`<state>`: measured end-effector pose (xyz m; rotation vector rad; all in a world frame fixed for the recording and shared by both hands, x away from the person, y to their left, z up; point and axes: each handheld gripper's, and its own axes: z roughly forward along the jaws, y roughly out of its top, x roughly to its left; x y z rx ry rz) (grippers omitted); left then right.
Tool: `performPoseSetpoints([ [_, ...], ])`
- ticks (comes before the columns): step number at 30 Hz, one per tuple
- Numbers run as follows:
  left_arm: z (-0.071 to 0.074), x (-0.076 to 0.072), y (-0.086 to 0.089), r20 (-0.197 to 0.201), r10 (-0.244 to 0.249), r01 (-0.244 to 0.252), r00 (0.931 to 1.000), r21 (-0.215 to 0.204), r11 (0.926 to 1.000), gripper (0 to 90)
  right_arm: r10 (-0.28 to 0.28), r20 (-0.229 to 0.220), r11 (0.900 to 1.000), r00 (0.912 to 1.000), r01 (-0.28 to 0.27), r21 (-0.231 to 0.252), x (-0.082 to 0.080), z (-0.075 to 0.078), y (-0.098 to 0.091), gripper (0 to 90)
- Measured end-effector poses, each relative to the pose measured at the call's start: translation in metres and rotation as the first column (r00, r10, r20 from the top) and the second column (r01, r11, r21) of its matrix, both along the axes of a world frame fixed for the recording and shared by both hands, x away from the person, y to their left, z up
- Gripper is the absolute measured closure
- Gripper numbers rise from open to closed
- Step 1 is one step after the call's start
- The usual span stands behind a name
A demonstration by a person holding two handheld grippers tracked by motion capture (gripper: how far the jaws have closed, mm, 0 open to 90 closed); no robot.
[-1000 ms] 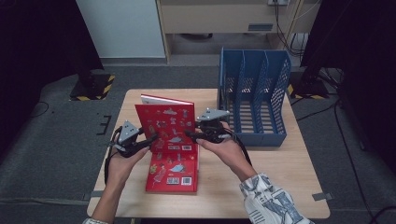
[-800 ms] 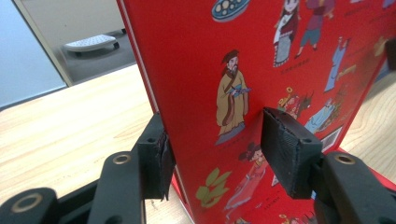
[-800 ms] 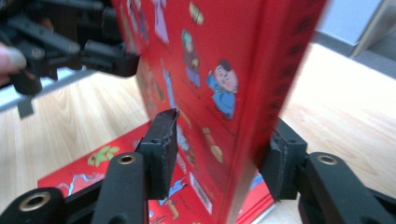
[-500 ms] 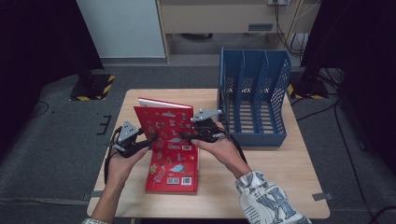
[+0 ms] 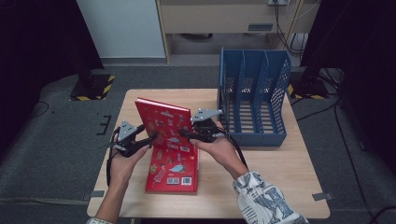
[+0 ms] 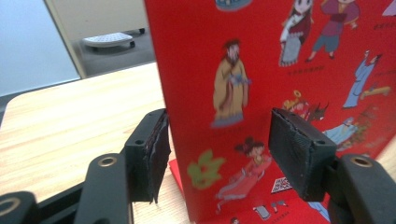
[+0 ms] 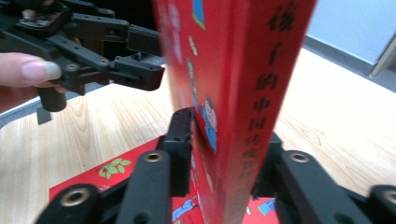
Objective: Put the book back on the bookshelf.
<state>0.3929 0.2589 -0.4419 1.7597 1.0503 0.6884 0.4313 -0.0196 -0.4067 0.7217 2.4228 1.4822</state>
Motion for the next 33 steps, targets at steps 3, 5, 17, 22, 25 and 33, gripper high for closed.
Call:
performPoseSetpoints([
  [3, -0.003, -0.002, 0.002, -0.005, 0.008, -0.008, 1.0000, 0.009, 0.9999, 35.6, 0.004, 0.017, 1.0000, 0.9999, -0.004, -0.001, -0.002, 0.001, 0.001, 73.8],
  [5, -0.006, -0.004, 0.004, -0.010, 0.012, -0.012, 0.9999, 0.014, 0.9998, 34.8, 0.007, 0.023, 0.9999, 0.9997, -0.007, 0.009, -0.004, 0.002, 0.000, 75.2],
  [17, -0.039, -0.021, 0.024, -0.088, 0.046, -0.038, 0.9951, 0.087, 0.9955, 30.9, 0.001, 0.074, 0.9999, 0.9973, -0.001, -0.011, -0.015, 0.007, 0.007, 75.8],
  [22, -0.047, -0.025, 0.031, -0.124, 0.066, -0.051, 0.9901, 0.120, 0.9915, 28.7, -0.001, 0.096, 0.9996, 0.9953, 0.004, -0.030, -0.020, 0.009, 0.010, 75.4],
  [25, -0.050, -0.026, 0.034, -0.137, 0.082, -0.063, 0.9871, 0.142, 0.9879, 28.1, -0.015, 0.097, 0.9998, 0.9951, 0.016, -0.011, -0.021, 0.012, 0.010, 74.5],
  [33, -0.055, -0.026, 0.041, -0.175, 0.106, -0.082, 0.9788, 0.140, 0.9868, 26.4, -0.055, 0.086, 0.9983, 0.9947, 0.053, 0.025, -0.020, 0.028, 0.013, 66.5],
])
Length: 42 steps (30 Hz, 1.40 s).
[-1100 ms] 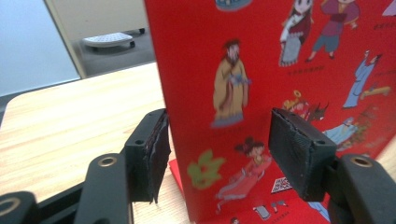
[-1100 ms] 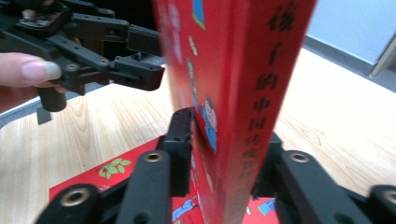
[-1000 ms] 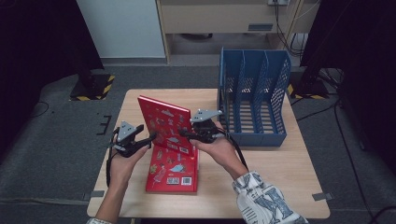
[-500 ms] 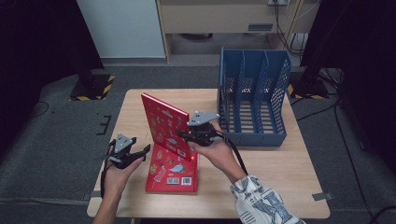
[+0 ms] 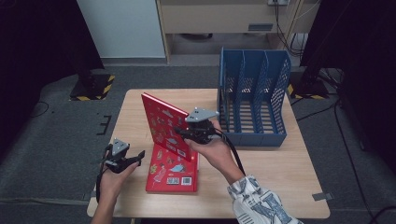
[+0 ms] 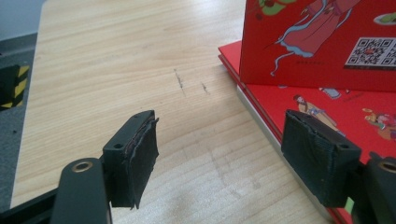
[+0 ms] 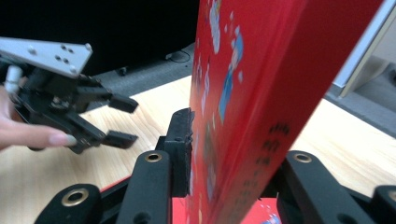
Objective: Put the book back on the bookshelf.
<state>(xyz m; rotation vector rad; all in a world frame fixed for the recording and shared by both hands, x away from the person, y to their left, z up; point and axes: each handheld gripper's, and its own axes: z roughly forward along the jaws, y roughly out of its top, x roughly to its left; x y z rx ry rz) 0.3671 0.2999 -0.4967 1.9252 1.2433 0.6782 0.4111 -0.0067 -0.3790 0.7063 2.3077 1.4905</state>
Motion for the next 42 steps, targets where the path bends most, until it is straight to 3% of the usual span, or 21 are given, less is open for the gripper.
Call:
performPoseSetpoints([
  [2, 0.000, 0.000, 0.000, -0.003, -0.002, 0.002, 1.0000, -0.005, 1.0000, 26.2, 0.008, -0.012, 0.9997, 0.9999, -0.008, 0.024, 0.001, 0.002, 0.002, 67.5],
  [7, 0.000, 0.000, -0.001, -0.003, -0.002, 0.002, 1.0000, -0.006, 1.0000, 26.2, 0.010, 0.012, 0.9994, 0.9999, -0.011, 0.033, 0.000, 0.009, 0.011, 65.9],
  [17, 0.000, 0.001, -0.001, -0.008, 0.002, -0.002, 1.0000, -0.008, 1.0000, 25.5, 0.006, 0.006, 0.9975, 1.0000, -0.007, 0.071, 0.005, 0.023, 0.020, 62.5],
  [22, -0.001, 0.001, -0.002, -0.015, -0.006, 0.006, 0.9999, 0.000, 1.0000, 25.5, 0.015, 0.002, 0.9957, 0.9999, -0.015, 0.092, 0.007, 0.027, 0.023, 66.7],
  [27, -0.001, 0.001, -0.003, -0.018, -0.007, 0.007, 0.9998, 0.001, 1.0000, 25.5, 0.013, -0.007, 0.9941, 0.9999, -0.012, 0.108, 0.010, 0.028, 0.025, 71.5],
  [42, -0.001, 0.001, -0.002, -0.020, -0.004, 0.004, 0.9998, 0.002, 1.0000, 25.3, -0.006, -0.012, 0.9907, 0.9999, 0.007, 0.136, 0.017, 0.026, 0.029, 74.5],
])
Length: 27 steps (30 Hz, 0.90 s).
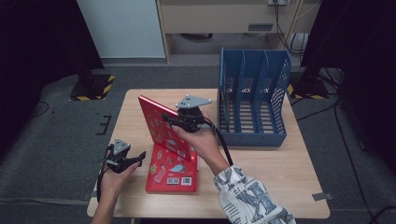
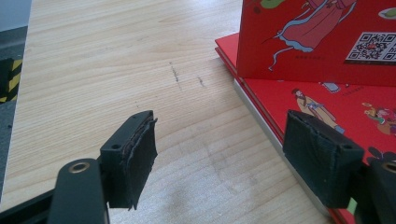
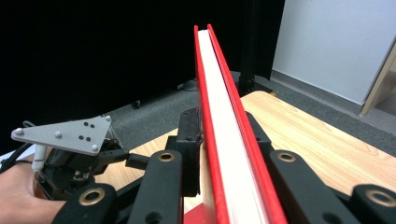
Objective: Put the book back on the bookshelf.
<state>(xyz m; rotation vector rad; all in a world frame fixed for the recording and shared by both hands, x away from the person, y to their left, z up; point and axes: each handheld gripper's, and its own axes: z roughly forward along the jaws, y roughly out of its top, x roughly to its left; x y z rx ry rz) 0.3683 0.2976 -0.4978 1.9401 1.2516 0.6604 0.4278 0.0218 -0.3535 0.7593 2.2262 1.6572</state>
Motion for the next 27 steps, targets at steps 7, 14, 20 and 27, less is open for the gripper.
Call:
performPoseSetpoints([
  [7, 0.000, 0.000, 0.002, 0.003, 0.008, -0.008, 1.0000, -0.011, 0.9999, 25.3, -0.007, 0.002, 1.0000, 1.0000, 0.007, 0.005, 0.002, -0.001, -0.001, 77.0],
  [14, -0.001, 0.001, 0.003, -0.011, 0.012, -0.012, 0.9999, -0.018, 0.9998, 24.8, -0.020, 0.005, 0.9998, 0.9998, 0.020, 0.003, 0.003, 0.000, -0.003, 79.0],
  [20, -0.005, 0.005, 0.006, -0.045, 0.018, -0.020, 0.9988, -0.025, 0.9995, 17.7, -0.028, 0.021, 0.9996, 0.9994, 0.028, -0.003, 0.002, 0.001, -0.005, 79.2],
  [27, -0.008, 0.007, 0.014, -0.066, 0.049, -0.052, 0.9966, -0.042, 0.9978, 6.8, -0.049, 0.048, 0.9986, 0.9977, 0.049, -0.017, 0.000, 0.005, -0.010, 79.3],
])
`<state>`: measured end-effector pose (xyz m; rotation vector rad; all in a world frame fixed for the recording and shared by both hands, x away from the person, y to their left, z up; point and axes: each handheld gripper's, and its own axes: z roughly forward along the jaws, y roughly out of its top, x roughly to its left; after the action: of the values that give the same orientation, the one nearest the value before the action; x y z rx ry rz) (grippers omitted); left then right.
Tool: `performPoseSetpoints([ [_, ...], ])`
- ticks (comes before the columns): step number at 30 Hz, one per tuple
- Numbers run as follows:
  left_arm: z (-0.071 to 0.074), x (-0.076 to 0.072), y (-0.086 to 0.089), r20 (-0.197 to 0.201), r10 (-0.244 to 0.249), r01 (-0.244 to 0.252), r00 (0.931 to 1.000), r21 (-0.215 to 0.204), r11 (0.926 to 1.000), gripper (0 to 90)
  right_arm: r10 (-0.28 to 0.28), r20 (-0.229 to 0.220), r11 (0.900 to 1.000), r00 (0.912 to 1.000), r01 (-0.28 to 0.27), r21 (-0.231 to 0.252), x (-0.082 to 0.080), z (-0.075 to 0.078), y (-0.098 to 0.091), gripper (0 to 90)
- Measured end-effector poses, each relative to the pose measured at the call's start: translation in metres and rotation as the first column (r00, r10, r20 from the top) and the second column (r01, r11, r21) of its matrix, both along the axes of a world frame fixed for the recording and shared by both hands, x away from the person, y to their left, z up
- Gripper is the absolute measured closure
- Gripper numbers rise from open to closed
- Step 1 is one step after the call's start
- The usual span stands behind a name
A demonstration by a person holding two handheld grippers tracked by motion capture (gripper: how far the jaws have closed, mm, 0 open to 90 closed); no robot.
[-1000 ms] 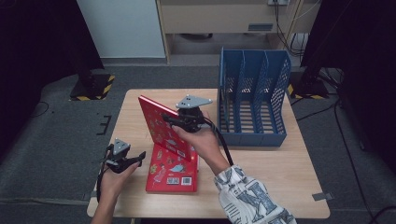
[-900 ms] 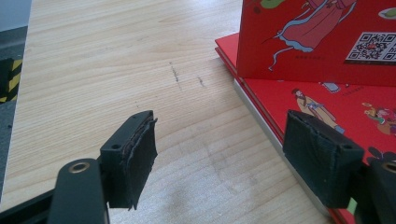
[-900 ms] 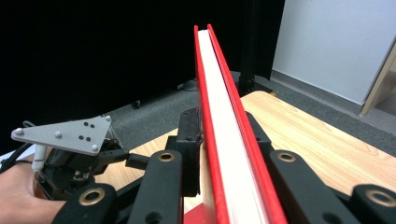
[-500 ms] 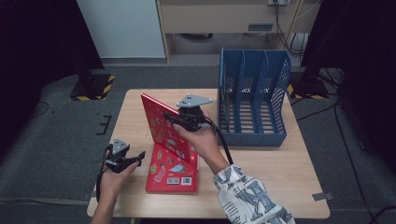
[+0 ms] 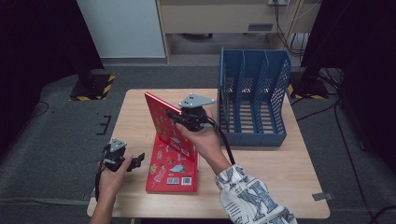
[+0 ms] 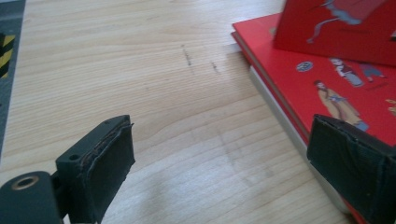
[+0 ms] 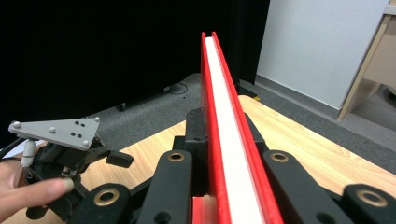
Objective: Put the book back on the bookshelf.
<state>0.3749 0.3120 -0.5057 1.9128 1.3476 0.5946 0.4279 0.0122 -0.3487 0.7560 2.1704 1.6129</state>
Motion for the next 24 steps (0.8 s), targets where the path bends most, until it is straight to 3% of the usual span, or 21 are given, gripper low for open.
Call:
performPoseSetpoints([
  [4, -0.004, 0.002, 0.003, -0.028, 0.030, -0.030, 0.9992, -0.011, 0.9995, 4.4, -0.015, 0.011, 0.9999, 0.9998, 0.015, 0.005, -0.001, 0.004, -0.007, 79.3],
  [9, -0.010, 0.003, 0.006, -0.088, 0.042, -0.041, 0.9952, 0.012, 0.9991, 3.6, -0.035, 0.013, 0.9992, 0.9993, 0.035, 0.019, -0.002, 0.008, -0.020, 79.3],
  [24, -0.016, 0.006, 0.006, -0.132, 0.038, -0.036, 0.9905, 0.021, 0.9991, 4.0, -0.066, 0.028, 0.9969, 0.9974, 0.065, 0.045, -0.014, 0.015, -0.056, 79.3],
])
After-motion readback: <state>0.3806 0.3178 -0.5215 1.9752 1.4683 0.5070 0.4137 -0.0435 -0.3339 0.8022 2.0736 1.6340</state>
